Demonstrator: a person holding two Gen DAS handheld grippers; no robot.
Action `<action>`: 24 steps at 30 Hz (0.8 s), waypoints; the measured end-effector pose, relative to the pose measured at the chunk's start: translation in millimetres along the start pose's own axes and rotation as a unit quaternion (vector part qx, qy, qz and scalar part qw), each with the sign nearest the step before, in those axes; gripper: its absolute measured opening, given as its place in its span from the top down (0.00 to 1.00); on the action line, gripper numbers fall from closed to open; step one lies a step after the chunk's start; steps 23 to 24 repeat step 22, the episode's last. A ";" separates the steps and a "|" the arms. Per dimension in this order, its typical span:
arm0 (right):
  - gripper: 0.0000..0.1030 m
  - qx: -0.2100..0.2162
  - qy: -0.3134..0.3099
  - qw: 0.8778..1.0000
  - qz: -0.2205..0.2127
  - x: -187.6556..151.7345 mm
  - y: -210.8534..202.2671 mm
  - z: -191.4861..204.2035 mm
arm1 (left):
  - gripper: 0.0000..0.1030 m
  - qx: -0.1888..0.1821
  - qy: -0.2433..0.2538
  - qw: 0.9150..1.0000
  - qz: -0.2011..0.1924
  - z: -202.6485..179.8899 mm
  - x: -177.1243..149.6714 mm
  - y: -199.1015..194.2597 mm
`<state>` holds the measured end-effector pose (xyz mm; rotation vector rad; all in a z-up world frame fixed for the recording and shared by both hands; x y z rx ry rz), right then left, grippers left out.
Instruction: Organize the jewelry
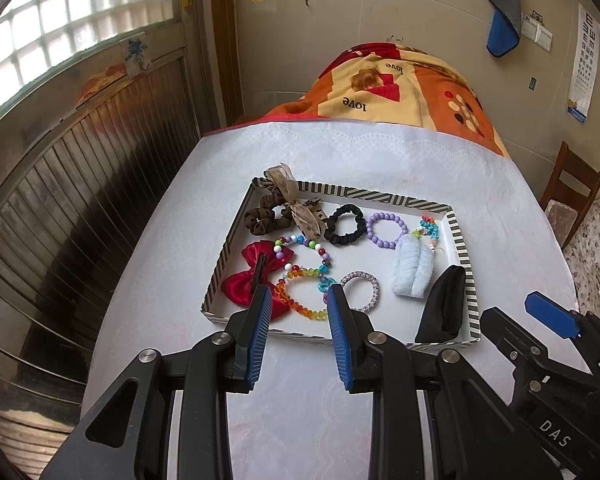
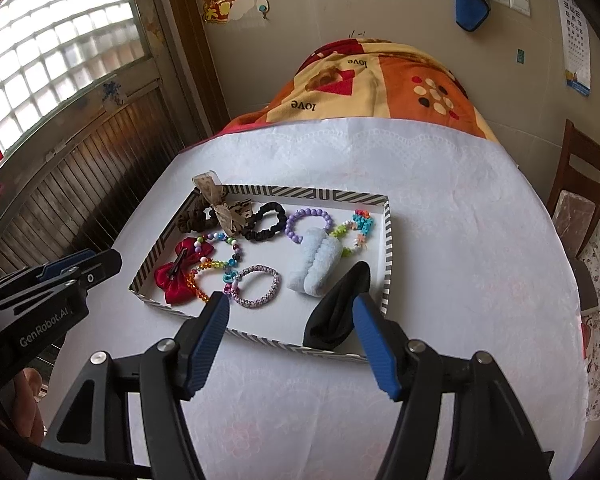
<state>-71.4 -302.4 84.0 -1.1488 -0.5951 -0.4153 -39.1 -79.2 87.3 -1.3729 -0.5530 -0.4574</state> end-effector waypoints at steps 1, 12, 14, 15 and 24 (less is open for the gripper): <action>0.34 0.000 0.000 1.000 0.000 -0.5 0.3 0.1 | 0.94 0.000 0.000 1.000 0.000 -0.7 0.0 -0.1; 0.33 -0.001 0.001 1.000 0.005 -3.1 2.5 -0.3 | 0.94 0.000 0.000 1.000 0.002 -2.7 -1.6 1.6; 0.33 -0.002 0.000 1.000 0.006 -3.8 3.0 -0.4 | 0.94 0.000 0.000 1.000 0.001 -3.1 -1.9 1.7; 0.33 -0.002 0.001 1.000 0.006 -3.6 3.1 -0.8 | 0.94 0.000 0.001 1.000 0.000 -3.3 -1.9 1.8; 0.33 -0.007 0.006 1.000 0.003 -3.4 2.3 -7.0 | 0.94 -0.004 0.004 1.000 0.002 -5.0 -1.3 5.8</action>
Point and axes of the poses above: each gripper's, at about its wrist camera, not at the fingertips, and y roughly the way its jaws point, z to its left, x to its top, the point moved 2 cm from there along y, roughly the way its jaws point, and after that the axes turned 9 degrees about x, right-handed, at the moved point
